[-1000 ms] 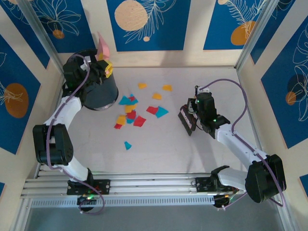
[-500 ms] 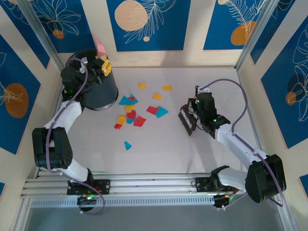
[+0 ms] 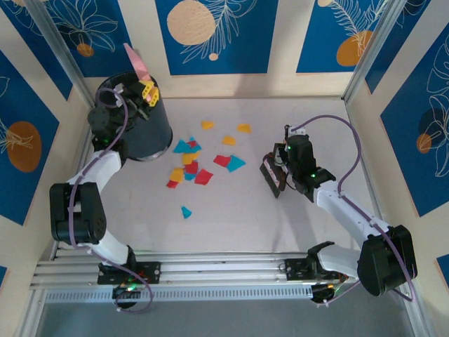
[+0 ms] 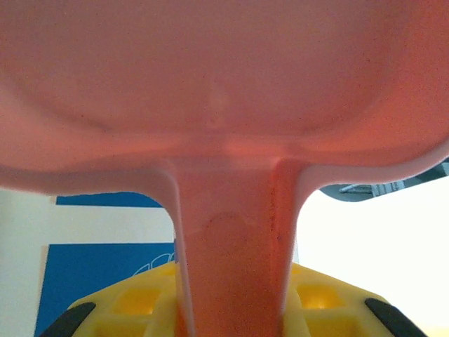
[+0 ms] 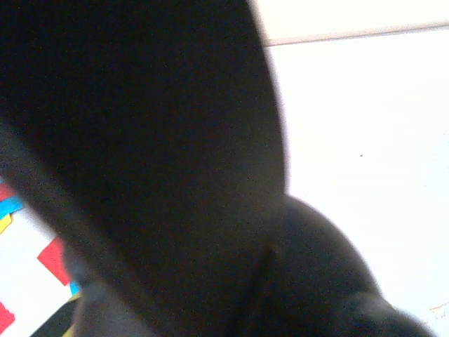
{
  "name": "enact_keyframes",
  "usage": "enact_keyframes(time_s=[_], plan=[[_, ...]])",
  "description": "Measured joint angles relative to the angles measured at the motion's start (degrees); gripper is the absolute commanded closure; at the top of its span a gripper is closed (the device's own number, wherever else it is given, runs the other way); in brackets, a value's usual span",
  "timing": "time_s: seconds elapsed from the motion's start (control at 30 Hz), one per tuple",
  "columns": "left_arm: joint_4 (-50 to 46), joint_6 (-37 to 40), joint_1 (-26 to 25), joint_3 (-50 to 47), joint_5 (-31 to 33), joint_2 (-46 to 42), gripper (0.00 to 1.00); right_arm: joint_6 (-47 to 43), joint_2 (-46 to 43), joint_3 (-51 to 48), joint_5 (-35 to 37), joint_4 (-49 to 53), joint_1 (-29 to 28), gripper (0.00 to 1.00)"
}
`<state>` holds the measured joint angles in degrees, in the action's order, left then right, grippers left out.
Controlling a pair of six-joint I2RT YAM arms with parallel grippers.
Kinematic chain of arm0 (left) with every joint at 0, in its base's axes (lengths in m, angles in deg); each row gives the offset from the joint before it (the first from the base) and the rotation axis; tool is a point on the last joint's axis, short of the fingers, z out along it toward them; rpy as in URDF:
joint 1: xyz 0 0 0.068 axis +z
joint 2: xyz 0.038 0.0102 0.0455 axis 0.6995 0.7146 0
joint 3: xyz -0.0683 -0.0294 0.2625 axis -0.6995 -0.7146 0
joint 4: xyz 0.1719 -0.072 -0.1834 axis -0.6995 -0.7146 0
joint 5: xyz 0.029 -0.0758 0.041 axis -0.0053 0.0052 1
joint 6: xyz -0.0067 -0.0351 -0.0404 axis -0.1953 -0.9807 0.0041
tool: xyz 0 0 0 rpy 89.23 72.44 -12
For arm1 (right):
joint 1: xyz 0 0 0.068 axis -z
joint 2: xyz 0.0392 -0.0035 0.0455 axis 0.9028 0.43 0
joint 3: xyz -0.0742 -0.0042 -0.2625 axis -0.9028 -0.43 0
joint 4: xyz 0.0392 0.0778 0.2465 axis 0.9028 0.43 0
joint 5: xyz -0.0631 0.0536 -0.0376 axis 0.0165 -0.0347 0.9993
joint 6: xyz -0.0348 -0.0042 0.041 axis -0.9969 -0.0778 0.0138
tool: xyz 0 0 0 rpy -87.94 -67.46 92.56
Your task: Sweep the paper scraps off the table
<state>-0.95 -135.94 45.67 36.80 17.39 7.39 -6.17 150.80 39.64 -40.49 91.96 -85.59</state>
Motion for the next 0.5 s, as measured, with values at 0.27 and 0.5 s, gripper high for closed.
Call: enact_keyframes(time_s=[0.27,0.5], plan=[[4.85,-0.98,-0.04,-1.27,1.9,2.1,1.0,0.17,0.04,0.0,0.0,-0.02,0.0,1.0],[2.97,-0.63,-0.04,-0.26,0.33,2.16,1.0,0.22,0.04,0.02,-0.04,-0.02,-0.02,1.0]])
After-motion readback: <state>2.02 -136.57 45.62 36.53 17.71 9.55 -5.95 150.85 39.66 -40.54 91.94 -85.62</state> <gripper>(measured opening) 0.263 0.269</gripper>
